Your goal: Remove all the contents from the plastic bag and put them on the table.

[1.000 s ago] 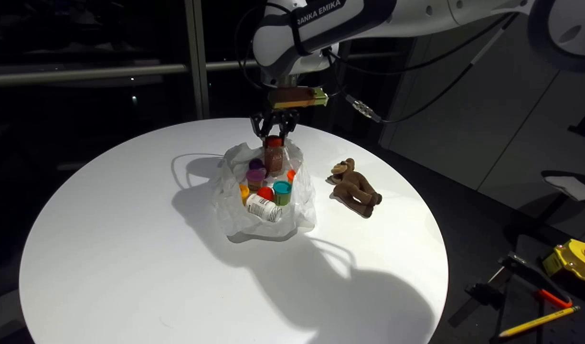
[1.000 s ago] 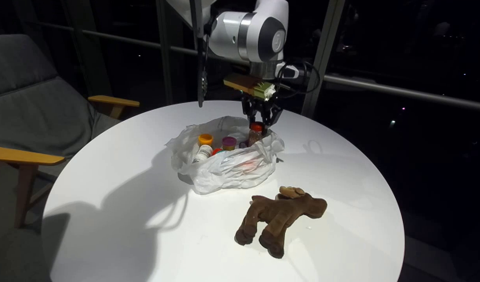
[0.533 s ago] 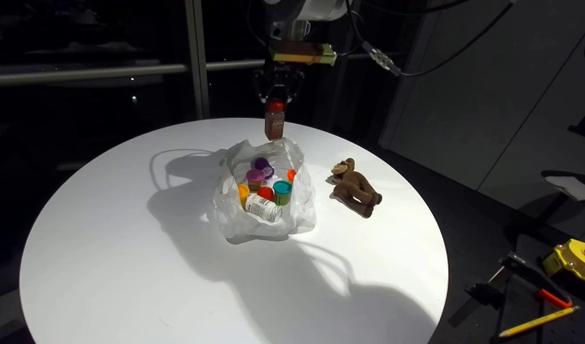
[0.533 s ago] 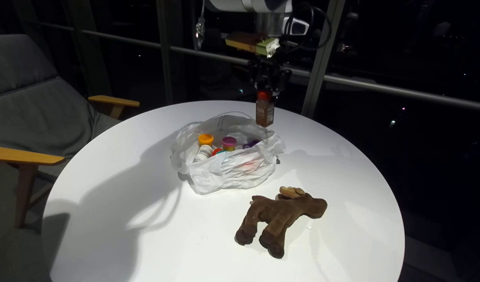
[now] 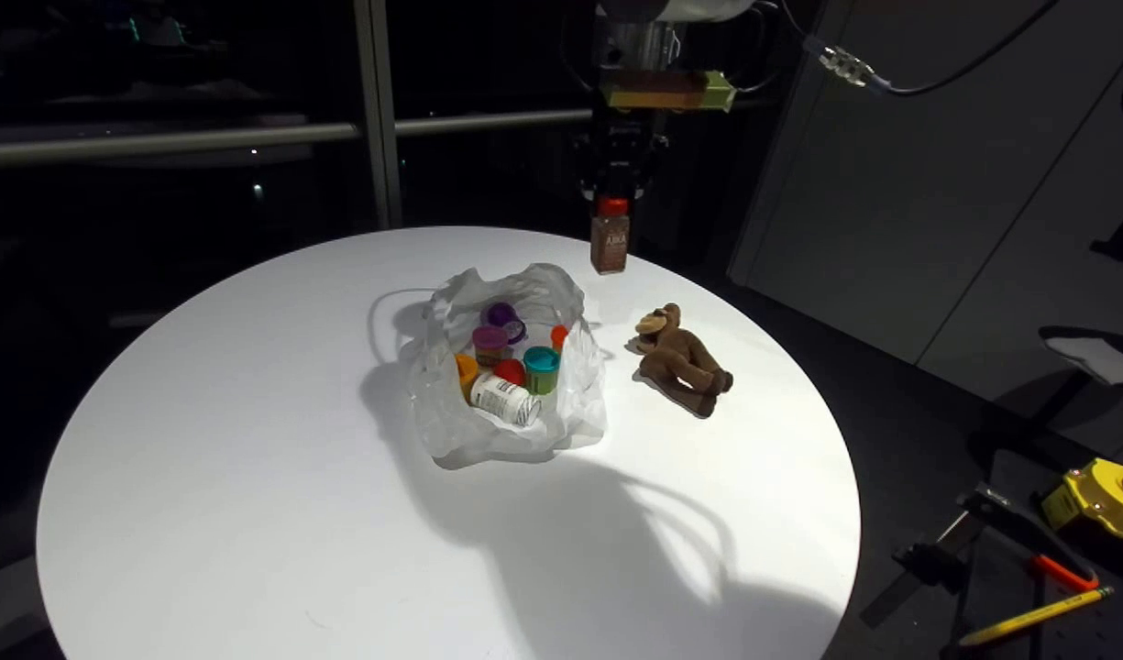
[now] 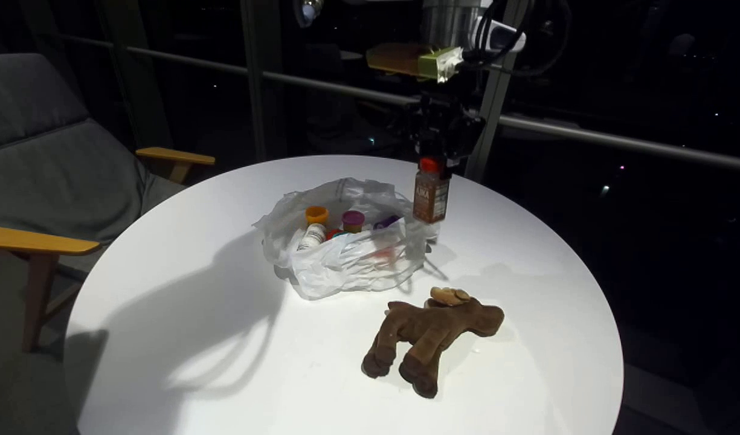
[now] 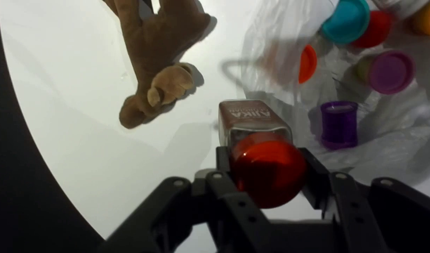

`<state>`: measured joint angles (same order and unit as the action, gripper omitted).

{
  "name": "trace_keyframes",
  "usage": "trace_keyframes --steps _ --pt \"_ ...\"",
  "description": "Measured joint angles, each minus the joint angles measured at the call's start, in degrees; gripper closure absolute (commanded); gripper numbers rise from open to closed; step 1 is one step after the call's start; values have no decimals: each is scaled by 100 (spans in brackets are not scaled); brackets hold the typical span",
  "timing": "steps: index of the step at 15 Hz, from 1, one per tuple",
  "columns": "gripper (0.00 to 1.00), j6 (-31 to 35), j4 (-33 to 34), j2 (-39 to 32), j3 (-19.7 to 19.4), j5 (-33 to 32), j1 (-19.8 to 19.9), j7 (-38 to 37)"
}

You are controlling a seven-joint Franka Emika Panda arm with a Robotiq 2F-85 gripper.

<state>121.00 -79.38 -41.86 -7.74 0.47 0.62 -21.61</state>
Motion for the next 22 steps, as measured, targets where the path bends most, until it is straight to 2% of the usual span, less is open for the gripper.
trace_keyframes --steps 5,10,15,22 --pt "76 765 -1323 51 89 155 116 163" --pt "76 2004 -2097 39 149 333 116 136" --pt "76 2673 -2477 38 99 333 103 4" --pt "76 2684 -2512 50 10 328 52 -8"
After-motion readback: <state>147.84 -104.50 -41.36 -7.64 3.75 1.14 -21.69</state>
